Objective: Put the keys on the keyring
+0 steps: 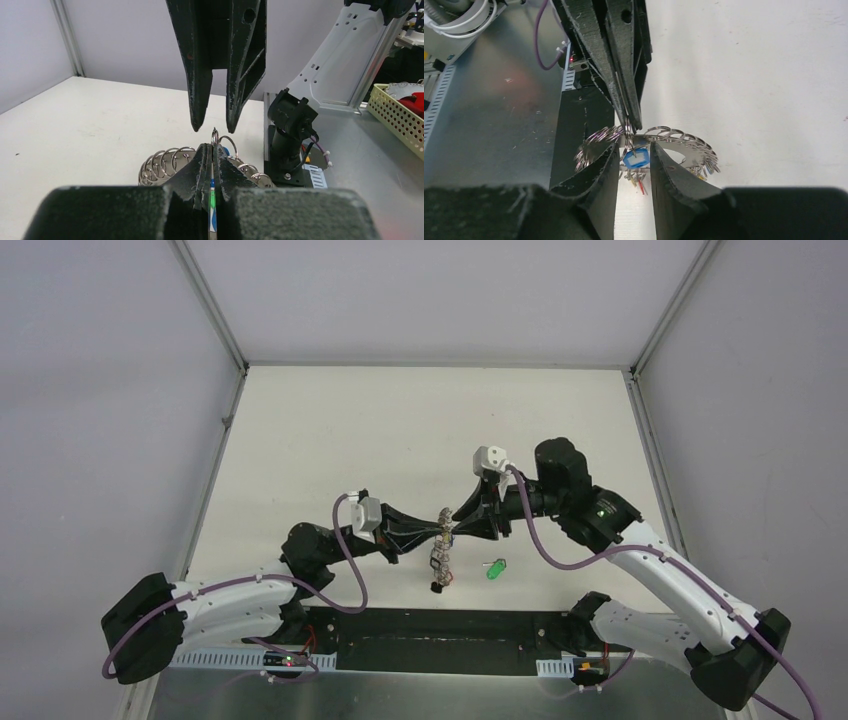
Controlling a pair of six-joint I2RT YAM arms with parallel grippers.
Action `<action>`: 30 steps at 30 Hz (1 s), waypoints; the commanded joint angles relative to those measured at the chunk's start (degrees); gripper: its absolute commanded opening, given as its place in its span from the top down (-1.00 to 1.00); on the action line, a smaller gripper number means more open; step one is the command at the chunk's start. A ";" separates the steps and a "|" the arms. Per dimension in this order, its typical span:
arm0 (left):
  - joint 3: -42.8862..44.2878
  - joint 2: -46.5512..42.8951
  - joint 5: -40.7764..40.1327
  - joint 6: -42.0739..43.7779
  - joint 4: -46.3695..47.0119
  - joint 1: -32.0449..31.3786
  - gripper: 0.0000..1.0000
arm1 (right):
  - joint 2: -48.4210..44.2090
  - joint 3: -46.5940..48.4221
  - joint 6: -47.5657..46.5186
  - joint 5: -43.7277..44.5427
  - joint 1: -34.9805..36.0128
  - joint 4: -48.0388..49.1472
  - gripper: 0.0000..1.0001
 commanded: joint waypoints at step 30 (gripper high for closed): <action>0.28 -2.59 1.00 1.11 6.50 -0.50 1.00 | 3.67 -3.07 -1.49 -6.81 -0.56 1.56 1.00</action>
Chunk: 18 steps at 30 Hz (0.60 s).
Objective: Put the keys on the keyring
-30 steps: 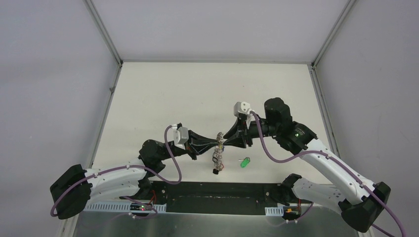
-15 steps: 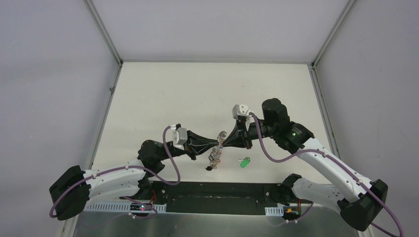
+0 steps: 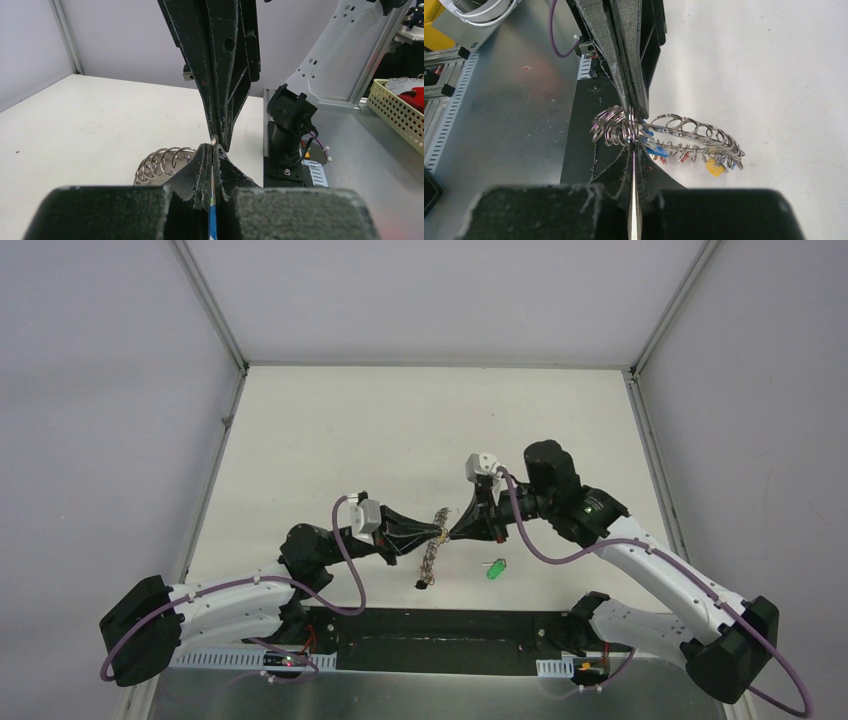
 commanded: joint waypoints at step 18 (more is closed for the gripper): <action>0.95 -1.36 0.87 0.56 4.90 -0.50 1.00 | -0.01 0.51 1.40 5.77 -0.19 -0.12 0.49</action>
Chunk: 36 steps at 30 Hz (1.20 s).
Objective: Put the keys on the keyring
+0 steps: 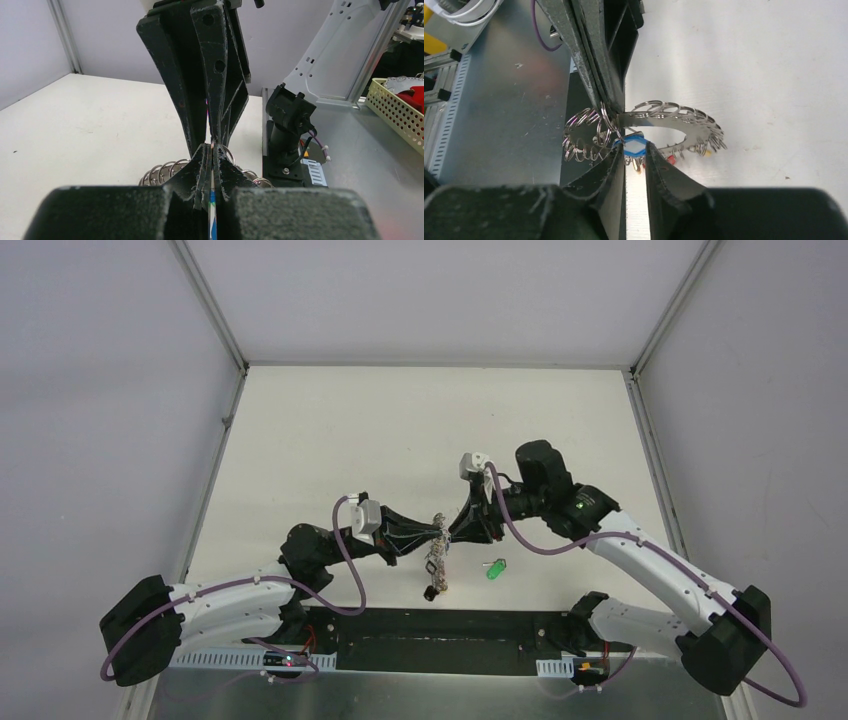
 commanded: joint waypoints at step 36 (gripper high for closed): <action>1.24 -1.71 -0.18 -0.05 4.27 -0.49 1.00 | -7.33 -2.95 8.94 7.23 1.12 9.21 0.24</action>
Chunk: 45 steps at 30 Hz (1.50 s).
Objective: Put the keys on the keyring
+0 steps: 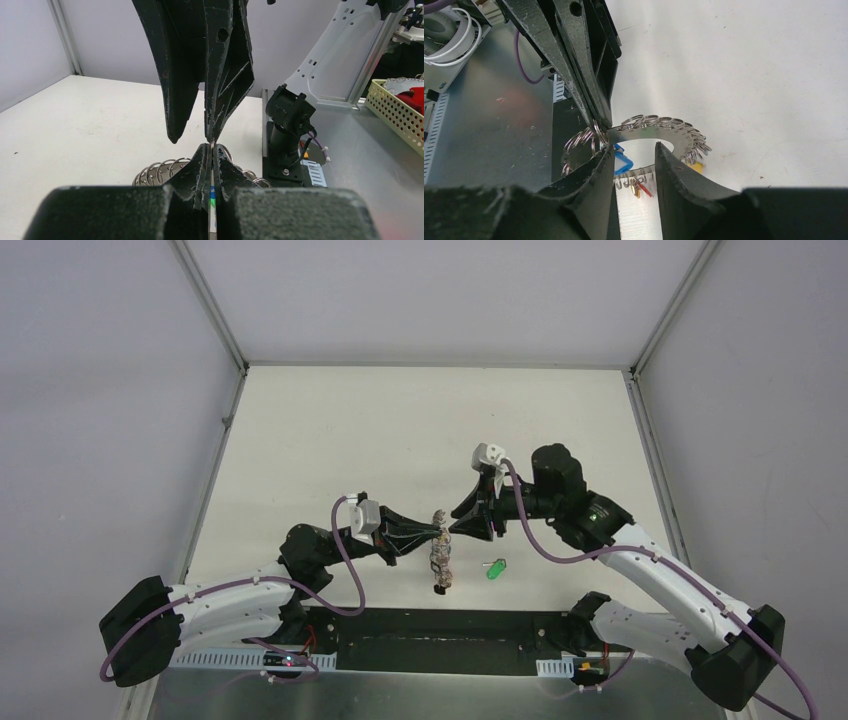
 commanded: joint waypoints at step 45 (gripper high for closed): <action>2.24 -12.35 -5.17 2.39 -14.42 -0.49 0.04 | 2.97 5.37 -7.24 0.63 4.21 -8.61 1.00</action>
